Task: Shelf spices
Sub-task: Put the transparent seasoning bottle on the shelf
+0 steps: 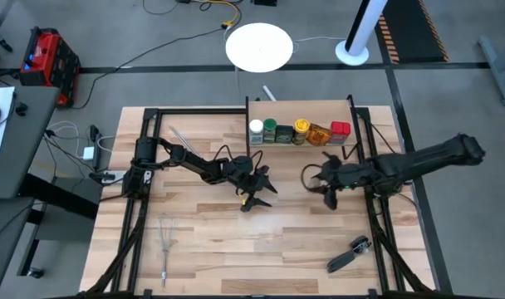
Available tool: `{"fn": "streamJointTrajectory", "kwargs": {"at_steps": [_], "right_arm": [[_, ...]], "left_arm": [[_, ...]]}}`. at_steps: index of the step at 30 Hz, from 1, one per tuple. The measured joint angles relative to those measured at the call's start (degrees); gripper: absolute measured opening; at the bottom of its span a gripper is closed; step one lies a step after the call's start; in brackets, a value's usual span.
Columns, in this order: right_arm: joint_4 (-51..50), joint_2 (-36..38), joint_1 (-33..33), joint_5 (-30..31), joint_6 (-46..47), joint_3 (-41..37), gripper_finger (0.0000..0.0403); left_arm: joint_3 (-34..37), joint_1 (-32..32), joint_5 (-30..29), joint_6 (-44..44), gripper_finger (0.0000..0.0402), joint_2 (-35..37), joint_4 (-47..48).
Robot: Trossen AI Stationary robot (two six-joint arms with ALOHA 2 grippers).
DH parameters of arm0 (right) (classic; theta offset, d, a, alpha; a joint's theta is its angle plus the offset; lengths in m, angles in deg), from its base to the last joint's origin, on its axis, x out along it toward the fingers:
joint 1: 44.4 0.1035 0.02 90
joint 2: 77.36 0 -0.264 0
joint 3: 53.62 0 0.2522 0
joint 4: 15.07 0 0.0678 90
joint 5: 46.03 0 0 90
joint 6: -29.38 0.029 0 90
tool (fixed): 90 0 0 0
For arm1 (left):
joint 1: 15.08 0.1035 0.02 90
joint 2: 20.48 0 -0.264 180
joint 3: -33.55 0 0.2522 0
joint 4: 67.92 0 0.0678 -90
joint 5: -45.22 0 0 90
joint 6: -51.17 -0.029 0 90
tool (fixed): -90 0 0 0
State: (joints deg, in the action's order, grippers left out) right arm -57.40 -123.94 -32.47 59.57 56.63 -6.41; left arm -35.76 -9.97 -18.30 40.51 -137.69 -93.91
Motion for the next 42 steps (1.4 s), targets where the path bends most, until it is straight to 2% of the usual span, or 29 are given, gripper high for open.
{"fn": "streamJointTrajectory", "kwargs": {"at_steps": [3,7,16,21,25,33,42], "right_arm": [[-10.9,5.1,1.0,6.1,5.2,1.0,0.0187],[-25.6,8.4,1.4,12.0,10.6,4.1,0.0187],[-41.0,9.2,1.4,21.9,15.0,13.9,0.0187],[-48.0,9.3,1.4,24.4,18.4,16.7,0.0187],[-51.1,11.0,1.4,27.2,21.2,16.8,0.0187],[-51.0,15.4,1.4,32.5,21.4,16.8,0.0187],[-51.1,16.3,0.9,33.7,23.0,16.8,0.0187]], "left_arm": [[0.0,0.0,-0.8,0.1,0.0256,0.0,-0.2],[0.0,0.0,-1.6,0.1,0.0256,0.0,-0.1],[0.0,0.0,-2.3,0.2,0.0256,0.0,-0.1],[0.0,0.0,-2.3,0.0,0.0256,0.0,0.1],[0.0,0.0,-2.3,-0.2,0.0256,0.0,0.2],[0.0,0.0,-2.7,-0.6,0.0256,0.0,0.1],[0.0,0.0,-2.8,-0.7,0.0256,0.0,-0.3]]}}
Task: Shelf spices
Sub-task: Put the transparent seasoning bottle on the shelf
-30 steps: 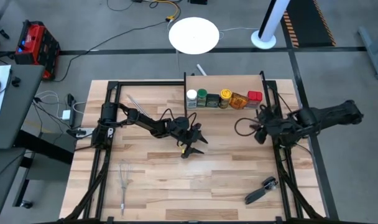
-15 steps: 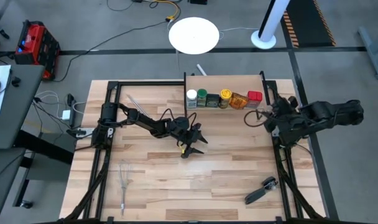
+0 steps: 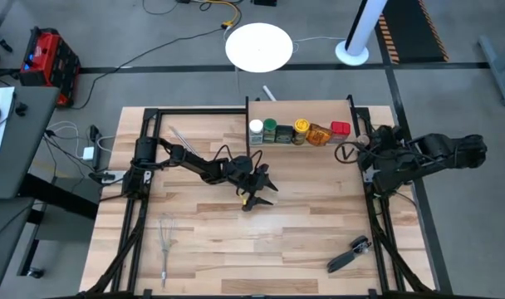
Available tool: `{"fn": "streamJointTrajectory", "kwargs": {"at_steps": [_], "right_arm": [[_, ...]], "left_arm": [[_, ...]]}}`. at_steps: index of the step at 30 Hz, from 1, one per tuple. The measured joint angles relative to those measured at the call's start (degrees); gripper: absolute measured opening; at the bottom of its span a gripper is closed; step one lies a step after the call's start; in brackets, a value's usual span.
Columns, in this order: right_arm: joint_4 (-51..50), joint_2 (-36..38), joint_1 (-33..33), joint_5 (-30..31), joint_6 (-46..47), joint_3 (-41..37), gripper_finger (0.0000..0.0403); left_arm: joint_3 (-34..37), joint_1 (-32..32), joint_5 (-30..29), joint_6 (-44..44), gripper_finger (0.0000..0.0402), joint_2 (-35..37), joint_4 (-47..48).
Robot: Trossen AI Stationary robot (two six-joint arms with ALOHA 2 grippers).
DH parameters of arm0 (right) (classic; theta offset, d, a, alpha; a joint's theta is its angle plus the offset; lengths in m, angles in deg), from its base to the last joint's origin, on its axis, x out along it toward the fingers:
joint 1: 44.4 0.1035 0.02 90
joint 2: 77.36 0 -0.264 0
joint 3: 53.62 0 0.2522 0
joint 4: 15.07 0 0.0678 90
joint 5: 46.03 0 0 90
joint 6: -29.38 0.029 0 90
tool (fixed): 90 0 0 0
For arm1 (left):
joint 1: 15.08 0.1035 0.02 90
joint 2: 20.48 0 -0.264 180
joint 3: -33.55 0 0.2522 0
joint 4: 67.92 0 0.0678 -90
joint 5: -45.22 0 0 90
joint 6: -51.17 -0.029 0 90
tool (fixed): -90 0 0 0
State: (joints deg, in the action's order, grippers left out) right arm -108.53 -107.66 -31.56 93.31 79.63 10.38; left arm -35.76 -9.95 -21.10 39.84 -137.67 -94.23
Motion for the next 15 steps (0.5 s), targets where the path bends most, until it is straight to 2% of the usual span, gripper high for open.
{"fn": "streamJointTrajectory", "kwargs": {"at_steps": [15], "right_arm": [[3.7,-2.7,-7.1,-2.8,9.6,0.0,0.0187]], "left_arm": [[0.0,0.0,-0.5,0.0,0.0256,0.0,-0.6]]}}
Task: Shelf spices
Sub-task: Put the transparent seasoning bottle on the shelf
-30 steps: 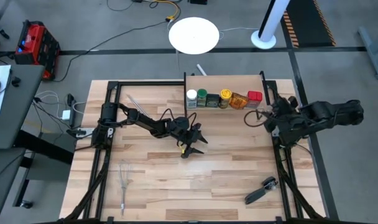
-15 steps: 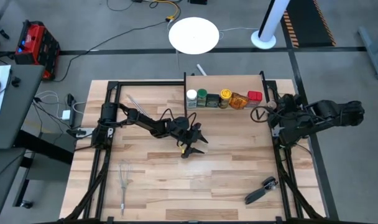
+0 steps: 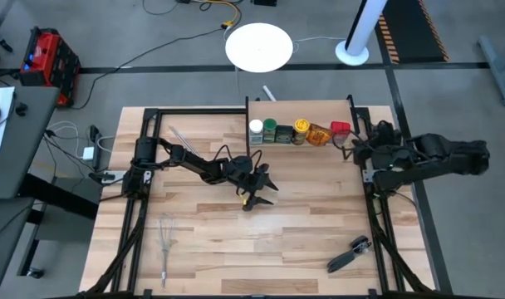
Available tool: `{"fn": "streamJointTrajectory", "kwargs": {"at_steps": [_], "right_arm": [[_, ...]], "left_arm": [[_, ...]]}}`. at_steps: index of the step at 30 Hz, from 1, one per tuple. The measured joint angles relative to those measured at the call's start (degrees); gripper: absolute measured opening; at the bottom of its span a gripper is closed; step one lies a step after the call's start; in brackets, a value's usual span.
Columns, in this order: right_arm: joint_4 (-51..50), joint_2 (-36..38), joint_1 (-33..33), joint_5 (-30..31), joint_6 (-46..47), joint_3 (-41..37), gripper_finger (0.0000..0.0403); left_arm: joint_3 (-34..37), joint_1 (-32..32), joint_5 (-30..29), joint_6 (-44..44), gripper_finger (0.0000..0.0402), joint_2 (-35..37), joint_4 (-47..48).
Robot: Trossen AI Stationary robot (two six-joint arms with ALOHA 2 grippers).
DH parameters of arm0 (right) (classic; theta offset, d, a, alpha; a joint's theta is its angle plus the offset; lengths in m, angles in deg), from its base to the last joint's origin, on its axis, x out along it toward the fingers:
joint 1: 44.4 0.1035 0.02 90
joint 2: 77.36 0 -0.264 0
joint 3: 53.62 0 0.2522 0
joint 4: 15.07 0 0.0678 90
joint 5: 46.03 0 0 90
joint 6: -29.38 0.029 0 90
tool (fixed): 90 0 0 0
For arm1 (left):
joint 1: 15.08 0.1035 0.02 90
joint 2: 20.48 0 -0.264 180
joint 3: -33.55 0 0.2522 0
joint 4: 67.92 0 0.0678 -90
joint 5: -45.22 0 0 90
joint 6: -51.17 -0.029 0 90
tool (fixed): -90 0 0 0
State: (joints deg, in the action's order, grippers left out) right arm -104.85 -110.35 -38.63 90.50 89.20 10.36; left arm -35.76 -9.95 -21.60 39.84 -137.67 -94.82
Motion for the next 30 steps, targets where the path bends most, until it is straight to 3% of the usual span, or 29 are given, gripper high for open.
{"fn": "streamJointTrajectory", "kwargs": {"at_steps": [13,30], "right_arm": [[0.0,-7.6,-9.5,-1.0,1.9,-1.1,0.0187],[5.2,-8.3,-16.4,-1.3,-1.1,-1.1,0.0187]], "left_arm": [[0.0,0.0,0.0,0.0,0.0256,0.0,0.1],[0.0,0.0,0.0,0.0,0.0256,0.0,0.1]]}}
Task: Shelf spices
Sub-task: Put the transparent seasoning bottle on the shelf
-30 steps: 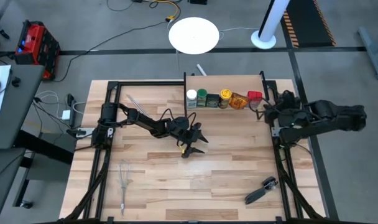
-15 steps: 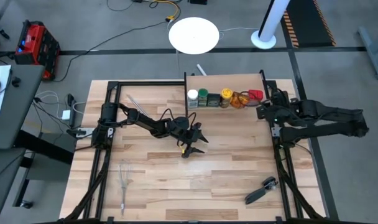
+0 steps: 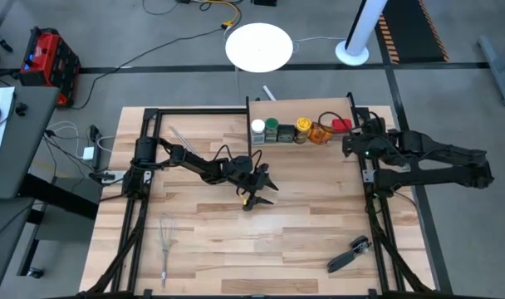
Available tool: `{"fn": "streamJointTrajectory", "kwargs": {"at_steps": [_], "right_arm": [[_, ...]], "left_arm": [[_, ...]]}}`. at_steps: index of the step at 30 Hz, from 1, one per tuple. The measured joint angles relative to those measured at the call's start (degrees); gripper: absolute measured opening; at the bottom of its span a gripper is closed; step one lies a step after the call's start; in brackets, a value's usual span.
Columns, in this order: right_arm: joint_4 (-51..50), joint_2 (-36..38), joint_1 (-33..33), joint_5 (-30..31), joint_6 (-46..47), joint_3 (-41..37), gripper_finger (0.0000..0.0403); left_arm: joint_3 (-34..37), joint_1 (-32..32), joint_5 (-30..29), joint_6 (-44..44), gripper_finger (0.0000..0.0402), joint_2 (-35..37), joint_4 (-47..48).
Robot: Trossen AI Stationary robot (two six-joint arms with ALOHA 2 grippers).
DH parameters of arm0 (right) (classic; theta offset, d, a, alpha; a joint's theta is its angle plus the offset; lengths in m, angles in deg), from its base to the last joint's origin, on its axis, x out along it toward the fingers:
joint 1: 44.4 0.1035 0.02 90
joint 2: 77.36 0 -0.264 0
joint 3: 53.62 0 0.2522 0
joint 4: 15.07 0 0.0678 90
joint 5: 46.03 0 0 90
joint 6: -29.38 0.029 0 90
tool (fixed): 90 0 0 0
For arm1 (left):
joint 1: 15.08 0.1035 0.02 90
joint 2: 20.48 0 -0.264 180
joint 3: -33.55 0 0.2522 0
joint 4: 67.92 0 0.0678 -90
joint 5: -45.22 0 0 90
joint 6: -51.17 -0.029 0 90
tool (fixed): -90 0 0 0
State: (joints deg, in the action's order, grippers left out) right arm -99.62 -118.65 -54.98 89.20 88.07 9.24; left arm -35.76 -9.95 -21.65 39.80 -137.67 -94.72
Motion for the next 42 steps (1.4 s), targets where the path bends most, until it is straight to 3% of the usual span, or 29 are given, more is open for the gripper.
{"fn": "streamJointTrajectory", "kwargs": {"at_steps": [13,18,21,26,36,42], "right_arm": [[3.8,-3.5,-5.0,-1.9,-5.4,0.0,0.0190],[4.1,-5.7,-6.4,-1.9,-5.4,0.0,0.0256],[4.7,-6.7,-7.4,-1.9,-7.1,0.0,0.0267],[8.0,-7.0,-8.0,-1.8,-10.3,0.3,0.0261],[6.4,-5.8,-7.7,-1.1,-14.3,8.4,0.0239],[6.4,-4.6,-3.5,-4.7,-15.8,9.9,0.0227]], "left_arm": [[0.0,0.0,0.0,-0.4,0.0256,0.0,0.1],[0.0,0.0,0.0,-0.4,0.0256,0.0,0.2],[0.0,0.0,0.0,-0.4,0.0256,0.0,0.3],[0.0,0.0,0.0,-0.4,0.0256,0.0,0.4],[0.0,0.0,0.0,-0.4,0.0256,0.0,0.4],[0.0,0.0,0.0,-0.1,0.0256,0.0,0.7]]}}
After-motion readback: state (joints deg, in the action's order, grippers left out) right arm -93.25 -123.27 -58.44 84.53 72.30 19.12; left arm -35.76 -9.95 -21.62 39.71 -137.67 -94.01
